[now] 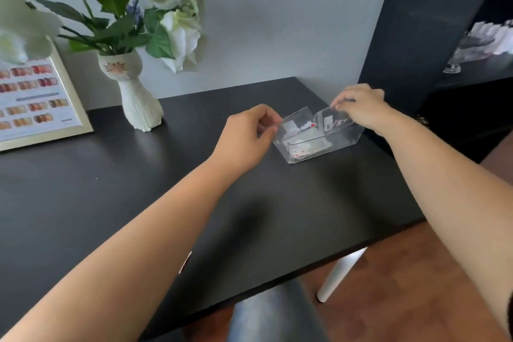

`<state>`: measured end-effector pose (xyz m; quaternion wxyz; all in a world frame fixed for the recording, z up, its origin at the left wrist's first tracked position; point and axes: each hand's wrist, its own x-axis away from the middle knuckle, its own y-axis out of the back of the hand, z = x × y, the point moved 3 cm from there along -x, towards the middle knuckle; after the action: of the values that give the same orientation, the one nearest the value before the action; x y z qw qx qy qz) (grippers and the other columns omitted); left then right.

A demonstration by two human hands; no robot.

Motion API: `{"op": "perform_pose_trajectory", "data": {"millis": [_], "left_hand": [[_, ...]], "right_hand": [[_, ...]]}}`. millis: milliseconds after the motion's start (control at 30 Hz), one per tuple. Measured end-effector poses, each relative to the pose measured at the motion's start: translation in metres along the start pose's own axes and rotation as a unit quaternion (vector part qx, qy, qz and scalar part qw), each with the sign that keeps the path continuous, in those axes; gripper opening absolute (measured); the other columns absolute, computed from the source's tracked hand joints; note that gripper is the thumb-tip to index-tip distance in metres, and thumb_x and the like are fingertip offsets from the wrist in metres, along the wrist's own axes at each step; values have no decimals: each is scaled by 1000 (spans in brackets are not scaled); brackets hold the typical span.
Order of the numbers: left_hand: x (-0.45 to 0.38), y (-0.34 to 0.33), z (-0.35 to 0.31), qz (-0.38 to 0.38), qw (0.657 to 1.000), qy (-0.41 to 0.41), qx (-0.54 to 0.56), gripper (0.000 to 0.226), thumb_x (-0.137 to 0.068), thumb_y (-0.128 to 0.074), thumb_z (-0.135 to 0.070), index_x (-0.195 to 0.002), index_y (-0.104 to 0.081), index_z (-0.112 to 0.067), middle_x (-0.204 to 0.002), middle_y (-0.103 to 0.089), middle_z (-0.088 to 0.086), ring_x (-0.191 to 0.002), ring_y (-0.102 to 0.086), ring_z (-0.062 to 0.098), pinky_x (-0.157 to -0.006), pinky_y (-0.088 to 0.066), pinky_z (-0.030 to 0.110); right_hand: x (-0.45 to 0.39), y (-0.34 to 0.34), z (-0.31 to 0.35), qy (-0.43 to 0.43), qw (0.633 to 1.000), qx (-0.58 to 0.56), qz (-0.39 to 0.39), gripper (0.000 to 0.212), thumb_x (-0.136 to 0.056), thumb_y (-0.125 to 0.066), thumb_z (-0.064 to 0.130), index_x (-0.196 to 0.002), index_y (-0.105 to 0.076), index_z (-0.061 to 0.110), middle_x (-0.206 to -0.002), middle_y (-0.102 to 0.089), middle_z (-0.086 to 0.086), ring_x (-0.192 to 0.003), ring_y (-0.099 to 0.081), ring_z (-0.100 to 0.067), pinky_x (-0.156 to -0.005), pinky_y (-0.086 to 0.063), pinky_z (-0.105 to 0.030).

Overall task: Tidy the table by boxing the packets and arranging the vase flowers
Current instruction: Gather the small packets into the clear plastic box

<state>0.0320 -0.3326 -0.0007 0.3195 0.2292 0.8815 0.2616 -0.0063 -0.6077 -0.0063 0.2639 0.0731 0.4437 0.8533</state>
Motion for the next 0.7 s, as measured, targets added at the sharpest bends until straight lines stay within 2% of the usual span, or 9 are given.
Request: {"op": "perform_pose_trajectory", "data": {"millis": [67,167,233,300,367,433,567,633,700], "left_hand": [[-14,-9,-1,-4,1000,5,8,17,-87,-60,-9,-95,-70,-20,-80,-65,-17,-63,-56,-10,-61,-38,1],[-32,-20,1,-14,1000,20,6,21,-87,-61,-8,-101,-74,-17,-83,-68,-12,-61,-55,-15,-60,-37,-3],[-42,-27,3,-7,1000,28,-8,24,-88,-61,-8,-107,-74,-16,-91,-72,-6,-64,-56,-13,-64,-37,-5],[-50,-36,4,11,999,35,-28,25,-89,-61,-10,-111,-73,-16,-103,-74,-2,-73,-60,-4,-68,-38,-4],[-56,-46,5,34,997,46,-46,27,-91,-58,-11,-114,-72,-15,-111,-74,0,-89,-66,9,-77,-42,4],[-58,-54,8,56,995,61,-57,30,-93,-54,-11,-118,-70,-15,-118,-72,1,-104,-66,14,-86,-44,13],[-54,-56,16,58,992,76,-81,35,-94,-48,-13,-123,-67,-16,-125,-68,4,-115,-62,20,-89,-43,17],[-49,-49,18,36,993,70,-83,34,-94,-49,-13,-123,-67,-13,-127,-67,5,-123,-56,18,-95,-33,6],[-41,-35,19,13,995,54,-80,31,-93,-52,-11,-120,-69,-11,-125,-68,6,-124,-54,16,-87,-15,-12]], "right_hand": [[-6,-3,-3,-28,999,17,6,38,-84,-47,28,-64,-69,50,-95,-42,25,-103,-27,-19,-84,-30,-39],[-10,-8,-7,-71,997,38,17,34,-77,-54,28,-59,-69,51,-106,-49,17,-100,-29,-22,-79,-28,-36],[-8,-12,-12,-95,994,51,25,22,-77,-58,35,-70,-73,48,-131,-43,12,-109,-30,-25,-83,-27,-35],[-5,-13,-19,-82,995,53,31,30,-81,-47,38,-90,-70,55,-147,-29,15,-124,-23,-27,-95,-24,-39],[-3,-12,-23,-63,996,55,24,44,-83,-37,34,-108,-62,60,-153,-23,16,-133,-16,-26,-104,-20,-41],[-2,-10,-24,-60,997,56,15,45,-87,-36,35,-119,-55,59,-156,-22,14,-137,-12,-24,-107,-16,-41],[0,-7,-28,-58,997,59,-4,38,-91,-36,43,-123,-53,57,-156,-24,11,-139,-11,-24,-107,-15,-44],[3,-4,-27,-53,997,54,-13,37,-91,-35,45,-121,-53,57,-155,-25,11,-138,-12,-25,-105,-16,-43],[8,-3,-21,-40,998,54,-17,36,-91,-35,45,-120,-54,56,-154,-26,11,-138,-11,-24,-105,-16,-42]]}}
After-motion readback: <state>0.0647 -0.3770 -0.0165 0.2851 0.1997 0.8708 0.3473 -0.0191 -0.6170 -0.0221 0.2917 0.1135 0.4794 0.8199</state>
